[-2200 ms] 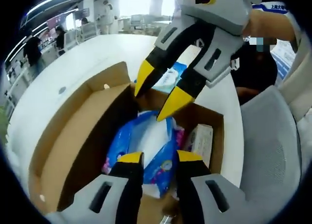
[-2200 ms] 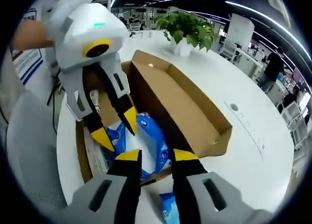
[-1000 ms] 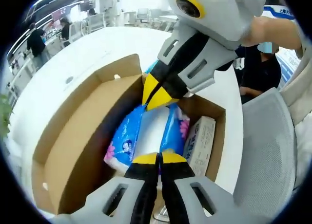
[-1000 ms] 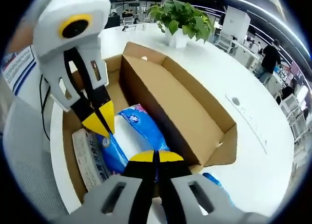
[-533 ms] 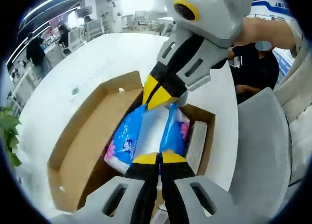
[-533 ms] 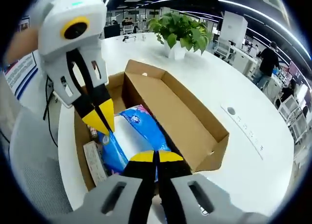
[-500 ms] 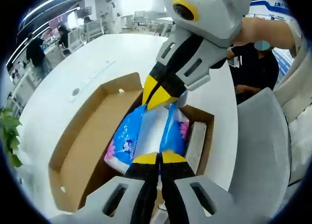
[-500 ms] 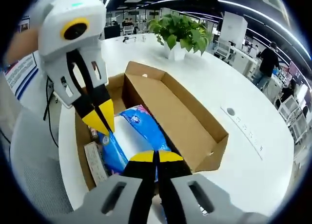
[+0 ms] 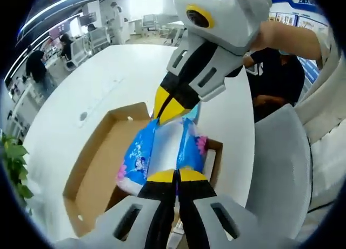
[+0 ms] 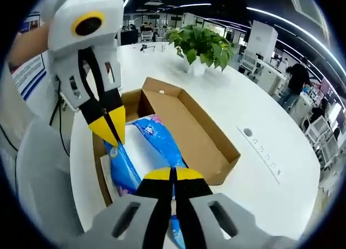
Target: Operate the shoe box by opening the lid, removing the specified soft item, and placing it in the target area until the item is outside and the box remains undamaged.
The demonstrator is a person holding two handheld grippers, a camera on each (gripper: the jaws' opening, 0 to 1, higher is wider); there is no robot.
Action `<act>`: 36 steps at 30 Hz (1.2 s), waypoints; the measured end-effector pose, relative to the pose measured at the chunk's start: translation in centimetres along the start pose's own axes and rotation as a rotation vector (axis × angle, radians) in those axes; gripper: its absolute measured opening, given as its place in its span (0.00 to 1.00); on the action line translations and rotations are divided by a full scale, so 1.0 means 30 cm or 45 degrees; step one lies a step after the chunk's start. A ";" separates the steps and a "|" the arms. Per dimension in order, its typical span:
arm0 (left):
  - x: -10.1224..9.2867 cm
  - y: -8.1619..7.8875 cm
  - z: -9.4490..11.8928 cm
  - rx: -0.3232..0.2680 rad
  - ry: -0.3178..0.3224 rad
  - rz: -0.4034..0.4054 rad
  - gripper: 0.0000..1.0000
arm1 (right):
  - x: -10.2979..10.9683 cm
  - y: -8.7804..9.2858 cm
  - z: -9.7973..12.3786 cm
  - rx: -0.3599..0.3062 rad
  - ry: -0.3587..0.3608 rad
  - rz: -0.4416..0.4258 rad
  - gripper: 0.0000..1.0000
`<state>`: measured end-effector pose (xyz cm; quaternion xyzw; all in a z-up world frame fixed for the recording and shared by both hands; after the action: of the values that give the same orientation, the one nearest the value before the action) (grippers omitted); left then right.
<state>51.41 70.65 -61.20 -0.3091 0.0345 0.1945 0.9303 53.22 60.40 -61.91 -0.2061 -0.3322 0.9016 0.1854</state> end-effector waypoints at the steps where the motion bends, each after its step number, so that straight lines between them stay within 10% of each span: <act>1: -0.005 -0.006 0.000 0.001 0.000 -0.003 0.00 | -0.002 0.000 0.007 -0.004 0.000 -0.002 0.00; 36: -0.183 -0.295 -0.158 -0.049 0.045 -0.153 0.00 | -0.134 0.204 0.268 0.052 0.132 -0.102 0.00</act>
<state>50.01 59.50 -59.04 -0.3318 0.0285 0.1334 0.9335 51.44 49.96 -59.46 -0.2354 -0.3115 0.8881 0.2425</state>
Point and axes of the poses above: the point that each gripper's makers call its tool centre point, and the gripper's own axes: z roughly backward along the fingers, x roughly to its left, y roughly out of its underside, the point moved 5 cm from there along z, roughly backward along the fingers, and after that the axes turned 12 degrees about z, right-handed, at the moved point
